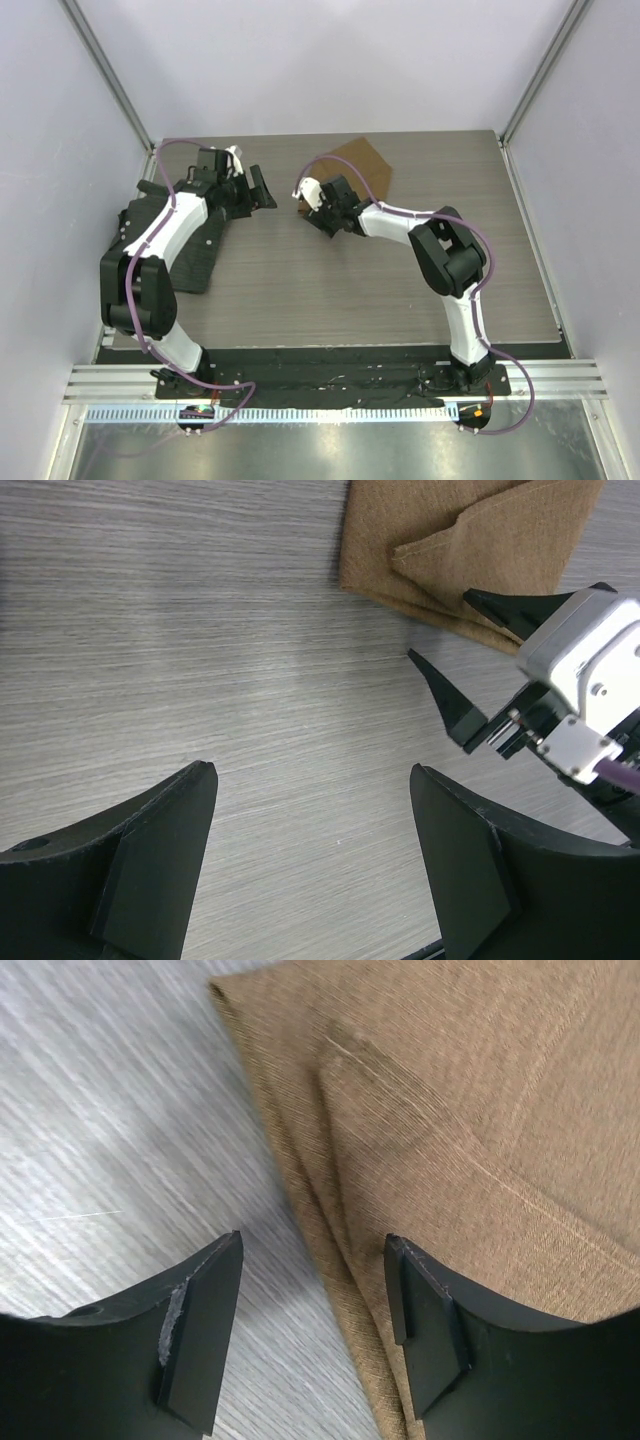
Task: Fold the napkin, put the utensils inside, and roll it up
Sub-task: Fold the napkin
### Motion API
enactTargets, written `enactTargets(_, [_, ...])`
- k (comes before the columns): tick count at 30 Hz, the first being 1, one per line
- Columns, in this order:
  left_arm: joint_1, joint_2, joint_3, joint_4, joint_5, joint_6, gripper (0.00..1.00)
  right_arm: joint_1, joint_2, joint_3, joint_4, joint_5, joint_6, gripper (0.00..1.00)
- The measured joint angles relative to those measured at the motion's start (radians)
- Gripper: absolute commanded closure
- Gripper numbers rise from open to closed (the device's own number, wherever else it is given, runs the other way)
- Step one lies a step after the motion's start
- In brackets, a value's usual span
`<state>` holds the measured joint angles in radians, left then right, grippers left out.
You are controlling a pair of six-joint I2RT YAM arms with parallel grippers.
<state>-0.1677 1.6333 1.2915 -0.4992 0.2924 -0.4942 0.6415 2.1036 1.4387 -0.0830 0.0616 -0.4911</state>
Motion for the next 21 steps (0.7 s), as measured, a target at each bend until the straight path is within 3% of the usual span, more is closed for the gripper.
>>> enactTargets(8, [0.0,0.0,0.0,0.0,0.006,0.0,0.17,0.01,0.028,0.037,0.0,-0.003,-0.057,0.35])
enactTargets(19, [0.0,-0.004,0.0,-0.003,0.008,0.0,0.17,0.01,0.073,0.076,0.002,0.0,-0.087,0.77])
enactTargets(21, [0.0,-0.006,0.0,-0.004,0.008,0.0,0.17,0.01,0.074,0.076,-0.002,-0.007,-0.086,0.81])
